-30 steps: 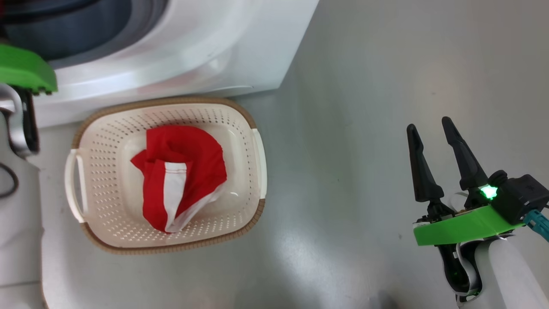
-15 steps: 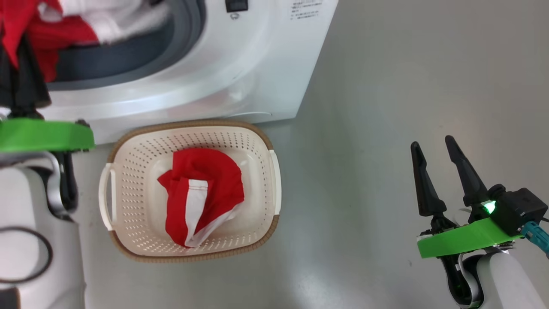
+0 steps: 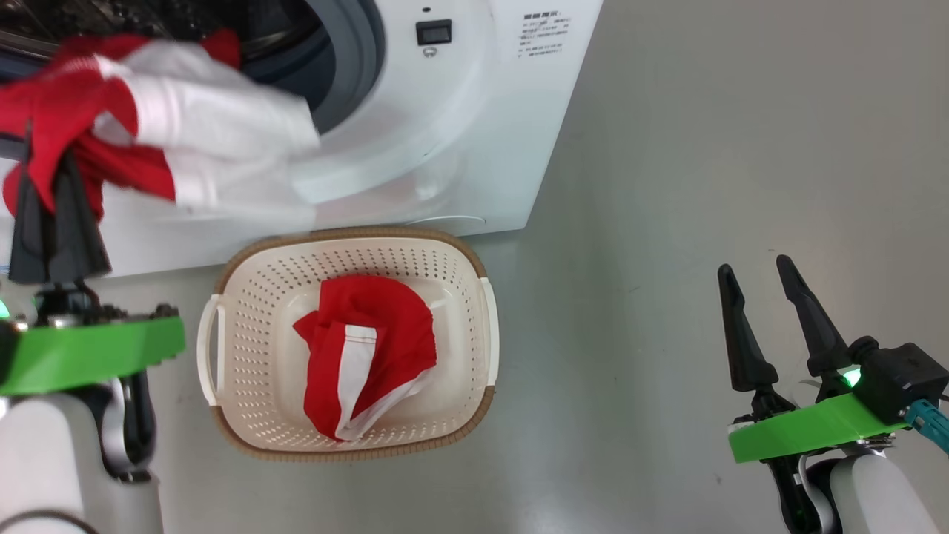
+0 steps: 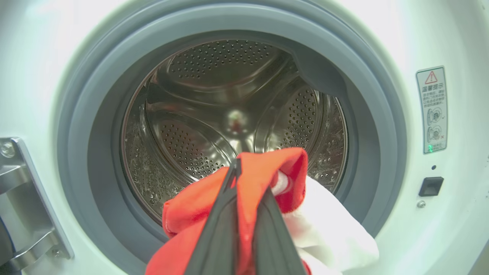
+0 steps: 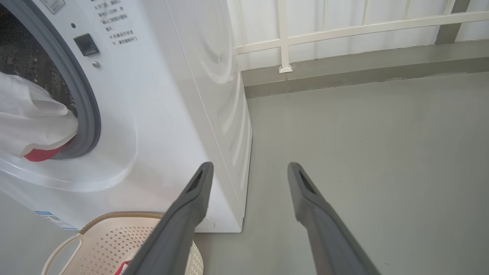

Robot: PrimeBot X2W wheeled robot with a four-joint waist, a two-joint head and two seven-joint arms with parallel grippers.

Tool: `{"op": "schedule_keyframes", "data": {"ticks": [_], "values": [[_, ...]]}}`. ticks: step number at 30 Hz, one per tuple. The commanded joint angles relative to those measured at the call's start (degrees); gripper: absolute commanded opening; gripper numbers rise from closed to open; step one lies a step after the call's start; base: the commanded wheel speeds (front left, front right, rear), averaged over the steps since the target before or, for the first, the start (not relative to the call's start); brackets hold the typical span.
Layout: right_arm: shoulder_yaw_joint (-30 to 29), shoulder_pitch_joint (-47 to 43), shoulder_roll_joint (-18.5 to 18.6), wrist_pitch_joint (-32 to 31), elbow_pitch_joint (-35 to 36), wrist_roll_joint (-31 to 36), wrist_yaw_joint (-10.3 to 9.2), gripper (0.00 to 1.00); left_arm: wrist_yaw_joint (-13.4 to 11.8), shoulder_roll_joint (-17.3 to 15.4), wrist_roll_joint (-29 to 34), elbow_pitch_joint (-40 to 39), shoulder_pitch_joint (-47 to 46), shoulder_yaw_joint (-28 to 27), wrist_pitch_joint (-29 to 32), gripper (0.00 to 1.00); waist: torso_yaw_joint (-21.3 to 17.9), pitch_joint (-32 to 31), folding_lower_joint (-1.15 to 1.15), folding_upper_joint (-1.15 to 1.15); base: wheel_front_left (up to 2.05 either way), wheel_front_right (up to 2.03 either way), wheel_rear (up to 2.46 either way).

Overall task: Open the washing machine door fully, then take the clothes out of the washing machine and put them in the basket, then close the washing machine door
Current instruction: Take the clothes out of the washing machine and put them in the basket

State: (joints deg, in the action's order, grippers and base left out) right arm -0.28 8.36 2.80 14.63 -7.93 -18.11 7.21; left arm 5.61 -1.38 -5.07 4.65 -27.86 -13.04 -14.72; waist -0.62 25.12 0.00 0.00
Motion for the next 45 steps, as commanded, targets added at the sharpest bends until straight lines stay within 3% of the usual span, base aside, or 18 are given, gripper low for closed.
{"op": "schedule_keyframes", "data": {"ticks": [1,9,18,27,45], "values": [[1.0,-1.0,0.1,0.4,1.2,-0.1,0.28,1.00,-0.1,-1.5,-1.1,-2.9,2.3,-1.0,-0.3,0.00,0.3,-0.4,0.00,0.00,0.00,0.00,0.00],[0.8,-1.2,0.1,0.4,1.4,0.2,0.28,1.00,-1.9,-1.5,-3.6,-5.6,5.9,1.9,-0.3,0.00,0.6,-0.7,0.00,0.00,0.00,0.00,0.00],[0.8,-0.8,0.1,0.4,1.6,0.2,0.28,1.00,-1.9,-1.5,-4.7,-3.3,6.9,4.0,-0.3,0.00,0.5,0.3,0.00,0.00,0.00,0.00,0.00],[1.3,1.0,0.1,0.4,2.1,-0.4,0.28,1.00,-1.2,-1.5,-7.3,8.4,5.9,7.2,-0.3,0.00,-0.1,4.2,0.00,0.00,0.00,0.00,0.00],[1.4,4.9,0.1,0.4,3.3,-0.5,0.28,1.00,1.1,-1.5,-5.5,30.4,-3.1,13.0,-0.3,0.00,-1.0,13.0,0.00,0.00,0.00,0.00,0.00]]}}
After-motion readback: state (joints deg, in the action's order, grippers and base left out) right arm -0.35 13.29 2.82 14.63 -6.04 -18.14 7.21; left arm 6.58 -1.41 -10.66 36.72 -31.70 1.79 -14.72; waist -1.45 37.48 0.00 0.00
